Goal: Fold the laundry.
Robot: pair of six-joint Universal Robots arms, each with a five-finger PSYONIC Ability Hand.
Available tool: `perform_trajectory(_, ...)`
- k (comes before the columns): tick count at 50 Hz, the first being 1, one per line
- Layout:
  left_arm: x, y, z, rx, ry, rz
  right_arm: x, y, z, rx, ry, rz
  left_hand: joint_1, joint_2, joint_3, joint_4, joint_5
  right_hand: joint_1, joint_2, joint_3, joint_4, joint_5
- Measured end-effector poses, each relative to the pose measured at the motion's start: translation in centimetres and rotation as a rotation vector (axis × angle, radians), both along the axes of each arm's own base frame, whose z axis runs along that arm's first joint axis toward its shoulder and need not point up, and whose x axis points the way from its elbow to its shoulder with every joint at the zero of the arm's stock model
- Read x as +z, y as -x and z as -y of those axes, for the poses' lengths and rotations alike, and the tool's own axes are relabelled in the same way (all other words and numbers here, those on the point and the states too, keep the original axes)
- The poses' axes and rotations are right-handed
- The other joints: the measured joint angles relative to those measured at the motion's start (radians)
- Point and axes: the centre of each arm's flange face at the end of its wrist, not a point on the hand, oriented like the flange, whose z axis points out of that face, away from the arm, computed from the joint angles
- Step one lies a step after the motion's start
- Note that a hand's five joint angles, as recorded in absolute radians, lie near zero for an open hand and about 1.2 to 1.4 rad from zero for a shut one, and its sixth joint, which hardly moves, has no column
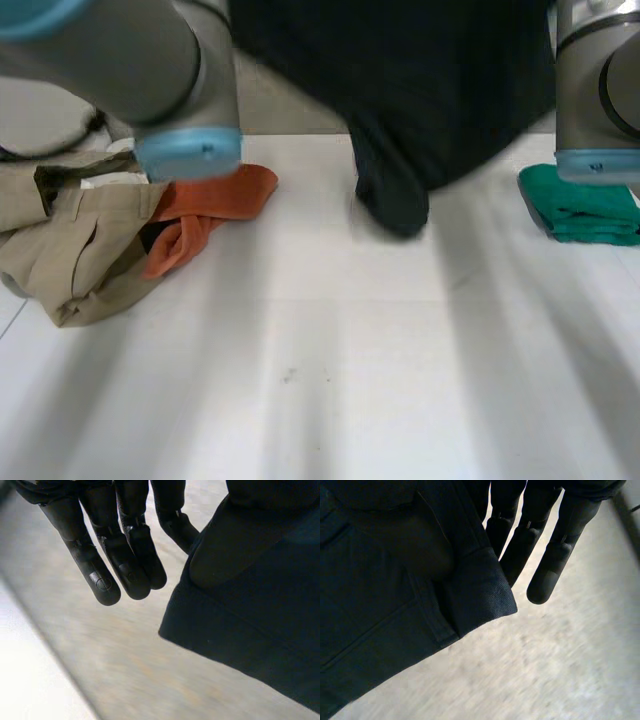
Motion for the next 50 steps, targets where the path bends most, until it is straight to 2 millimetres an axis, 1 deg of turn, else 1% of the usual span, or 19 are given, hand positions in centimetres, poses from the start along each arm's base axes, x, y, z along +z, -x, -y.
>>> perform_trajectory(3, -0.1, -0.3, -0.3, 0.008, -0.001, -0.003, -0.5, -0.4, -0.3, 0.020, -0.010, -0.004, 0.000, 0.000, 0.000, 0.000, 0.000, 0.000, 0.000, 0.000, 0.000, 0.000)
perform_trajectory(6, -2.0, -0.3, -0.3, -0.003, -0.054, 0.024, -1.6, -0.7, -0.3, 0.028, -0.054, -0.023, 0.000, 0.000, 0.000, 0.000, 0.002, 0.000, 0.000, 0.000, 0.000, 0.000)
perform_trajectory(7, -3.8, -0.2, -0.3, -0.015, -0.103, 0.047, -2.5, -0.8, -0.3, 0.031, -0.093, -0.040, 0.000, 0.000, 0.000, 0.000, 0.002, 0.000, 0.000, 0.000, 0.000, 0.000)
perform_trajectory(9, -6.7, -0.2, -0.3, -0.036, -0.187, 0.079, -5.2, -1.0, -0.2, 0.036, -0.195, -0.083, 0.000, 0.000, 0.000, 0.000, 0.002, 0.000, 0.000, 0.000, 0.000, 0.000)
perform_trajectory(10, -7.5, -0.3, -0.3, -0.042, -0.210, 0.086, -6.0, -1.1, -0.1, 0.037, -0.221, -0.094, 0.000, 0.000, 0.000, 0.000, 0.002, 0.000, 0.000, 0.000, 0.000, 0.000)
perform_trajectory(12, -11.2, -0.5, -0.3, -0.063, -0.315, 0.109, -9.4, -1.3, 0.0, 0.041, -0.324, -0.139, 0.000, 0.000, 0.000, 0.000, 0.002, 0.000, 0.000, 0.000, 0.000, 0.000)
perform_trajectory(14, -13.5, -0.9, -0.4, -0.073, -0.382, 0.121, -11.2, -1.3, 0.0, 0.042, -0.377, -0.163, 0.000, 0.000, 0.000, 0.000, 0.002, 0.000, 0.000, 0.000, 0.000, 0.000)
perform_trajectory(15, -14.7, -1.0, -0.5, -0.078, -0.415, 0.127, -13.4, -1.3, 0.0, 0.044, -0.442, -0.191, 0.000, 0.000, 0.000, 0.000, 0.002, 0.000, 0.000, 0.000, 0.000, 0.000)
perform_trajectory(19, -20.1, -2.0, -1.6, -0.096, -0.569, 0.171, -19.7, -0.9, -0.7, 0.043, -0.651, -0.281, 0.000, 0.001, 0.000, 0.000, 0.002, 0.000, 0.000, 0.000, 0.000, 0.000)
perform_trajectory(20, -20.9, -2.1, -2.0, -0.099, -0.594, 0.182, -20.2, -0.9, -0.8, 0.042, -0.670, -0.288, 0.000, 0.001, 0.000, 0.000, 0.002, 0.000, 0.000, 0.000, 0.000, 0.000)
perform_trajectory(23, -23.6, -2.7, -3.4, -0.112, -0.675, 0.224, -23.7, -0.1, -1.9, 0.034, -0.822, -0.348, 0.000, 0.001, 0.000, 0.000, 0.002, 0.000, 0.000, 0.000, 0.000, 0.000)
perform_trajectory(24, -24.1, -2.9, -3.8, -0.116, -0.691, 0.234, -24.2, 0.0, -2.2, 0.032, -0.851, -0.360, 0.000, 0.001, 0.000, 0.000, 0.002, 0.000, 0.000, 0.000, 0.000, 0.000)
perform_trajectory(27, -24.9, -3.2, -4.8, -0.128, -0.721, 0.257, -25.1, 0.5, -2.9, 0.026, -0.916, -0.386, 0.000, 0.001, 0.000, 0.000, 0.002, 0.000, 0.000, 0.000, 0.000, 0.000)
perform_trajectory(28, -25.3, -3.5, -5.8, -0.141, -0.740, 0.276, -25.6, 0.9, -3.8, 0.020, -0.972, -0.410, 0.000, 0.001, 0.000, 0.000, 0.002, 0.000, 0.000, 0.000, 0.000, 0.000)
perform_trajectory(33, -25.1, -4.1, -9.2, -0.186, -0.773, 0.332, -24.6, 2.2, -6.3, 0.010, -1.064, -0.455, 0.000, 0.001, 0.000, 0.000, 0.002, 0.000, 0.000, 0.000, 0.000, 0.000)
perform_trajectory(38, -24.4, -5.7, -14.7, -0.243, -0.865, 0.450, -23.2, 4.3, -10.9, 0.011, -1.203, -0.561, 0.000, 0.001, 0.000, 0.000, 0.002, 0.000, 0.000, 0.000, 0.000, 0.000)
perform_trajectory(43, -24.7, -8.1, -21.0, -0.305, -1.038, 0.651, -23.4, 7.0, -15.0, -0.012, -1.339, -0.737, 0.000, 0.001, 0.000, 0.000, 0.002, 0.000, 0.000, 0.000, 0.000, 0.000)
perform_trajectory(46, -24.8, -8.9, -23.5, -0.339, -1.098, 0.740, -23.7, 8.0, -16.1, -0.027, -1.371, -0.790, 0.000, 0.001, 0.000, 0.000, 0.002, 0.000, 0.000, 0.000, 0.000, 0.000)
perform_trajectory(50, -24.9, -9.0, -25.1, -0.374, -1.123, 0.798, -24.2, 8.9, -16.5, -0.046, -1.395, -0.811, 0.000, 0.001, 0.000, 0.000, 0.002, 0.000, 0.000, 0.000, 0.000, 0.000)
